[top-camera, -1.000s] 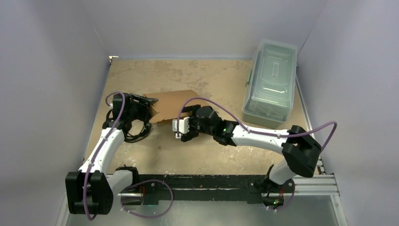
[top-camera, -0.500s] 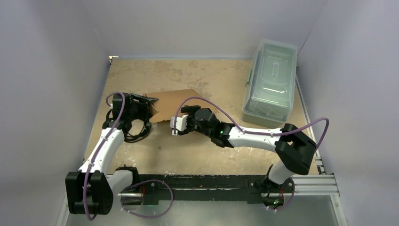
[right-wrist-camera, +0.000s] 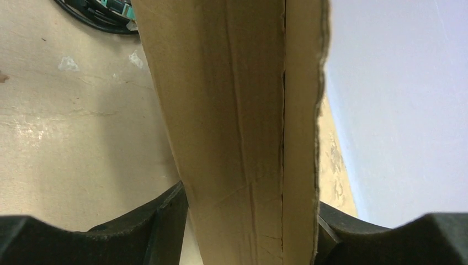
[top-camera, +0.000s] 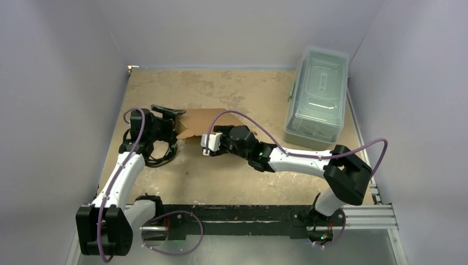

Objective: Fold the paper box

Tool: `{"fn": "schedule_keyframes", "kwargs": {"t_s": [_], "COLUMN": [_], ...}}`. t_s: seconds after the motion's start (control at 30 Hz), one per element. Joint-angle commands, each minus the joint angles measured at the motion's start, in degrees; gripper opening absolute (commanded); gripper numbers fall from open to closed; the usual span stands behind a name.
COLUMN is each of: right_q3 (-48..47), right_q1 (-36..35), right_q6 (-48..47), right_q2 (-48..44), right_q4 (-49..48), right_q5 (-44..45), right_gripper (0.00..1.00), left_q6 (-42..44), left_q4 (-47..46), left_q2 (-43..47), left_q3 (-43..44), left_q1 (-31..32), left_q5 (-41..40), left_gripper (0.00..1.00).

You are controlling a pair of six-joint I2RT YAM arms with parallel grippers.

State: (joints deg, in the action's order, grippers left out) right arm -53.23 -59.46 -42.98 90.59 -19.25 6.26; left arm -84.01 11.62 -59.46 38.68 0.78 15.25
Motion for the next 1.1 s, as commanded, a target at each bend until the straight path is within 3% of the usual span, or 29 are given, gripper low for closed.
{"fn": "schedule_keyframes", "kwargs": {"t_s": [0.0, 0.23, 0.57, 0.73, 1.07], "right_q3": [-1.9, -4.4, -8.3, -10.5, -15.5], "right_q1": [1.8, 7.2, 14.1, 17.9, 26.1], "right_q6": [4.8, 11.2, 22.4, 33.8, 61.2], "right_q2": [-3.4, -7.6, -11.2, -10.5, -3.0], "right_q4": [0.7, 5.4, 11.4, 13.2, 13.4], "right_q5": [-4.9, -11.8, -24.8, -34.1, -51.8], "right_gripper": [0.58, 0.55, 0.55, 0.55, 0.54], "left_q6": [-1.5, 6.3, 29.2, 41.1, 50.0], "left_q4": [0.5, 4.7, 13.5, 12.2, 17.9], "left_q2": [2.7, 6.4, 15.0, 22.6, 29.6], "left_q3": [3.0, 7.0, 15.4, 10.8, 6.4], "left_q1": [0.2, -0.2, -0.2, -0.2, -0.1], "left_q5": [-0.3, -6.3, -16.3, -12.7, -9.9], "left_gripper": [0.87, 0.91, 0.91, 0.91, 0.91]}}
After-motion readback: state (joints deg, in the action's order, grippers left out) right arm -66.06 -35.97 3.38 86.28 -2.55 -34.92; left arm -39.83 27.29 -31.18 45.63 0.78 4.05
